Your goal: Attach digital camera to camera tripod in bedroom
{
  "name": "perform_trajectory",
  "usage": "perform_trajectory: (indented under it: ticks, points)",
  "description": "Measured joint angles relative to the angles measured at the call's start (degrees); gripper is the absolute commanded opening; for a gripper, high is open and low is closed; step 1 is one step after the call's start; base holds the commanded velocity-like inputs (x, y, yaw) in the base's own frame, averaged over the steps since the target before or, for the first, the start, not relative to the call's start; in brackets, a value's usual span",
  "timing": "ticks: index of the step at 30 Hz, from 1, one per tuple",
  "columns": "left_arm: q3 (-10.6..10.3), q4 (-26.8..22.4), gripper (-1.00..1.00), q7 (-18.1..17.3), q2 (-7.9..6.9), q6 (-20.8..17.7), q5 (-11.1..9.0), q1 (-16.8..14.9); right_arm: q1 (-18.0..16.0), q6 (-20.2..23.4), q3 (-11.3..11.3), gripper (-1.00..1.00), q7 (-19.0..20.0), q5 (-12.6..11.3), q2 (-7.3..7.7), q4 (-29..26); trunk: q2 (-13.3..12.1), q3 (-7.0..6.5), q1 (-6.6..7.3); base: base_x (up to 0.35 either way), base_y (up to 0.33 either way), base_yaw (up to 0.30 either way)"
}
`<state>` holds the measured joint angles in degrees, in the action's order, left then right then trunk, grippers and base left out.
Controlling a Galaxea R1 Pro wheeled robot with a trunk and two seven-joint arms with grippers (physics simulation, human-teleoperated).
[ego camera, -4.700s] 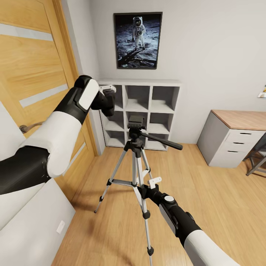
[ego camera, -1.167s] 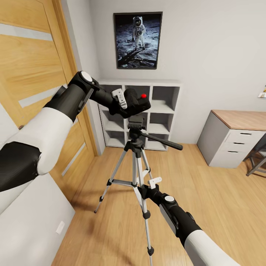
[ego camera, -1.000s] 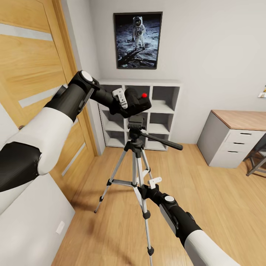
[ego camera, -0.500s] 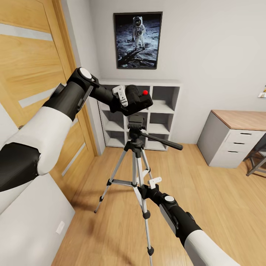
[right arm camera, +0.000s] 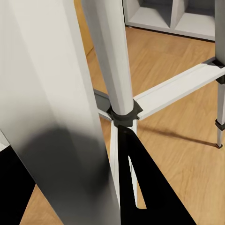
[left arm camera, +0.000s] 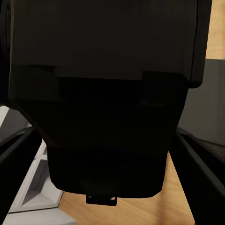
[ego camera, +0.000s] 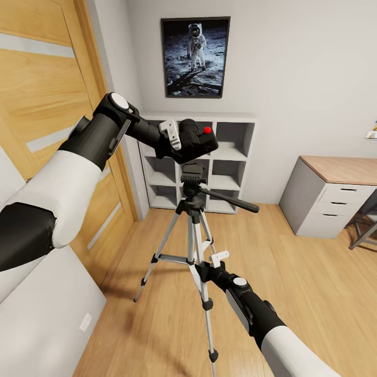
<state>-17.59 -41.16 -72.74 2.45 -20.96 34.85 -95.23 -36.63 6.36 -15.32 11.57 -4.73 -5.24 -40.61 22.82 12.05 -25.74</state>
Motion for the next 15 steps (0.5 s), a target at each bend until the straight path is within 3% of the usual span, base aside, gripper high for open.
perform_trajectory:
  ticks: [9,15]
  points:
    - [0.00,0.05,-1.00,-0.05,0.11,0.00,0.02,0.02,0.00,0.01,0.00,-1.00,0.02,0.02,0.01,-0.01,0.00,0.00,0.00,0.000,0.000,0.000]
    - [0.16,-0.36,-1.00,-3.00,0.16,-0.07,0.13,-0.02,0.00,-0.13,-0.02,-1.00,0.00,0.00,0.01,0.15,0.02,-0.01,0.01,0.000,0.000,0.000]
